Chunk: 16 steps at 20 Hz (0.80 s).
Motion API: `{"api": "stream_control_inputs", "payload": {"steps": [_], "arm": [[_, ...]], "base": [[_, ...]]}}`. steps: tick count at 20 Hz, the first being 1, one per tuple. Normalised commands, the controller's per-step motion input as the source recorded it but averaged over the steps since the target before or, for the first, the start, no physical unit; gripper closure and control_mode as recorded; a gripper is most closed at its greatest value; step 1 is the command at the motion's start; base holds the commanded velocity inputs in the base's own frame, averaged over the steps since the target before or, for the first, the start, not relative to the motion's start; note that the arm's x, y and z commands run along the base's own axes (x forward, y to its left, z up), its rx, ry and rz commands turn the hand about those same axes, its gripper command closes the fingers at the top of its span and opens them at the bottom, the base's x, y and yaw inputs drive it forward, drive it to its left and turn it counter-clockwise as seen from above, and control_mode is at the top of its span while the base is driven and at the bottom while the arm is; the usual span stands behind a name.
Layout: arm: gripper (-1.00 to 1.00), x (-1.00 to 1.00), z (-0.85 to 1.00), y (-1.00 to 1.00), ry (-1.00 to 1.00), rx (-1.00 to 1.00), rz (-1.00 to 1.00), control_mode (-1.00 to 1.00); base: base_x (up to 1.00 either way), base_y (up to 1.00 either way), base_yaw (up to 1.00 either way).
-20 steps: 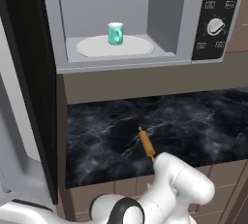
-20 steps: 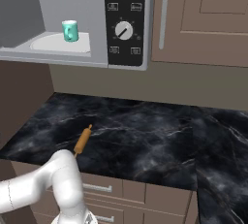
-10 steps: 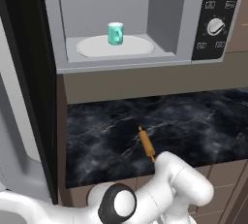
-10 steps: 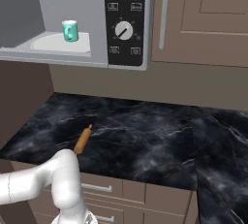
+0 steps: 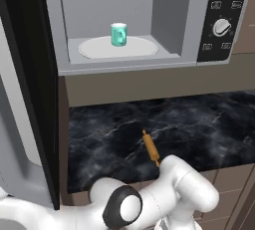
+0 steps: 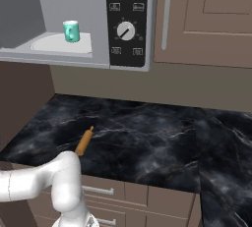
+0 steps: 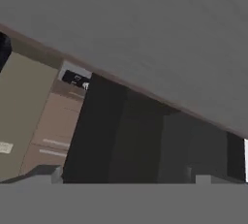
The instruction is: Pick the mug from the counter and place it inside the microwave. Then close the microwave.
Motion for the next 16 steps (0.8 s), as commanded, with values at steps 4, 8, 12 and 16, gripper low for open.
{"api": "stream_control_inputs", "payload": {"steps": [4, 8, 12, 16], "arm": [[-1.0, 0.0, 0.52, -0.29, 0.37, 0.0, 0.0, -1.0], [-1.0, 0.0, 0.68, -0.39, 0.34, 0.0, 0.0, -1.0], [-1.0, 0.0, 0.66, -0.43, 0.39, 0.0, 0.0, -1.0], [-1.0, 0.0, 0.41, -0.46, 0.37, 0.0, 0.0, -1.0]], "base": [[0.0, 0.0, 0.0], [0.0, 0.0, 0.0], [0.0, 0.0, 0.0], [0.0, 0.0, 0.0]]}}
